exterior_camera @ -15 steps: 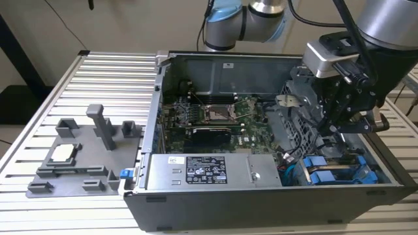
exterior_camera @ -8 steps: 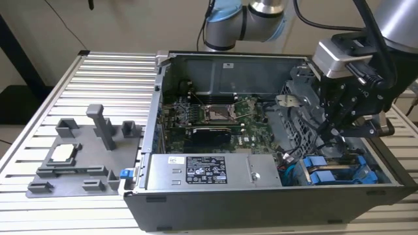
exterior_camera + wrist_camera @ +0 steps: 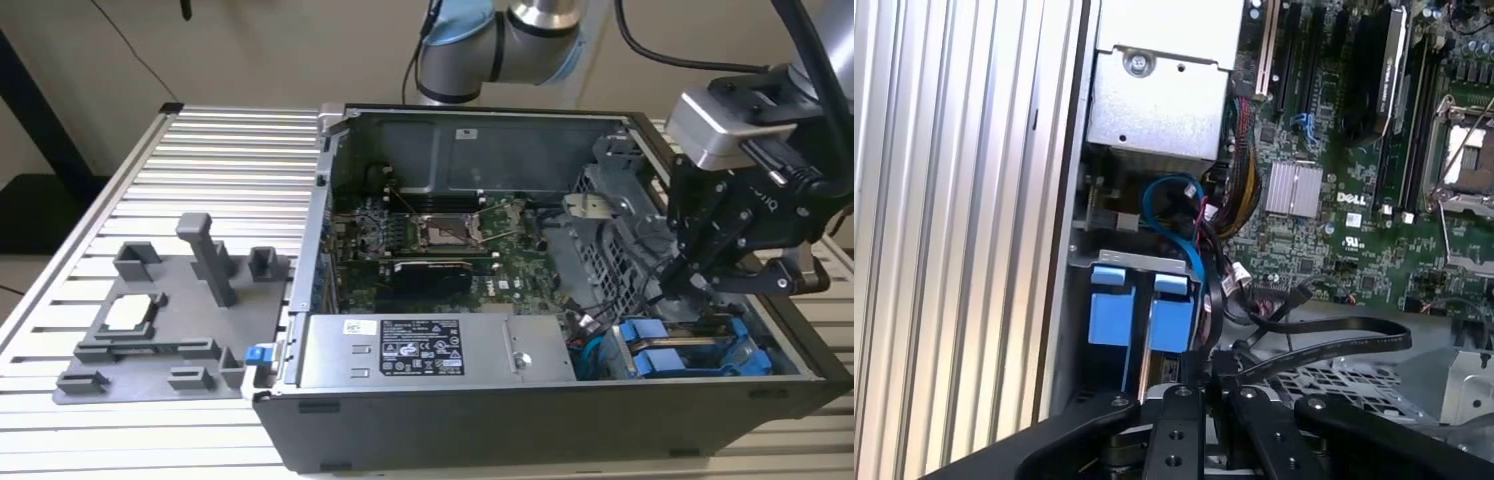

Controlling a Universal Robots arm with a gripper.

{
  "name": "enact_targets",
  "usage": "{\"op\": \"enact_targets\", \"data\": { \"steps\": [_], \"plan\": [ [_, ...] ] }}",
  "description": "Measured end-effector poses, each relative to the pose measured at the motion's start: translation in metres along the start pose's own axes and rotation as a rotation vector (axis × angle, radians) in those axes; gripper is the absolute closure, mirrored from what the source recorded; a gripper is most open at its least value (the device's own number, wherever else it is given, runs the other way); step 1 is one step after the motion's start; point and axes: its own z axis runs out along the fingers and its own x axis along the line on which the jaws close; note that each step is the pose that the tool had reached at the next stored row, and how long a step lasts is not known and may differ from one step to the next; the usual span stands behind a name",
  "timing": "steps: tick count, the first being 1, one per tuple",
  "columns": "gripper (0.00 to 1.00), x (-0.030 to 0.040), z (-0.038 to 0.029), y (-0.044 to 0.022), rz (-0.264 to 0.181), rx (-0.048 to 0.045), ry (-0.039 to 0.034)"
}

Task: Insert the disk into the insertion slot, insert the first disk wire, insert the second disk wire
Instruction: 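Insert the second disk wire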

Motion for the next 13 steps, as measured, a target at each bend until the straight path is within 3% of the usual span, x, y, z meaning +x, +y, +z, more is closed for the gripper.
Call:
{"op": "enact_targets", "data": {
  "steps": [8, 13],
  "plan": [
    [0.84, 0.0042, 0.0056, -0.0004, 0.049, 0.0026, -0.0006],
    [0.84, 0.0081, 0.0099, -0.0065, 0.053, 0.0018, -0.0014]
  ]
}}
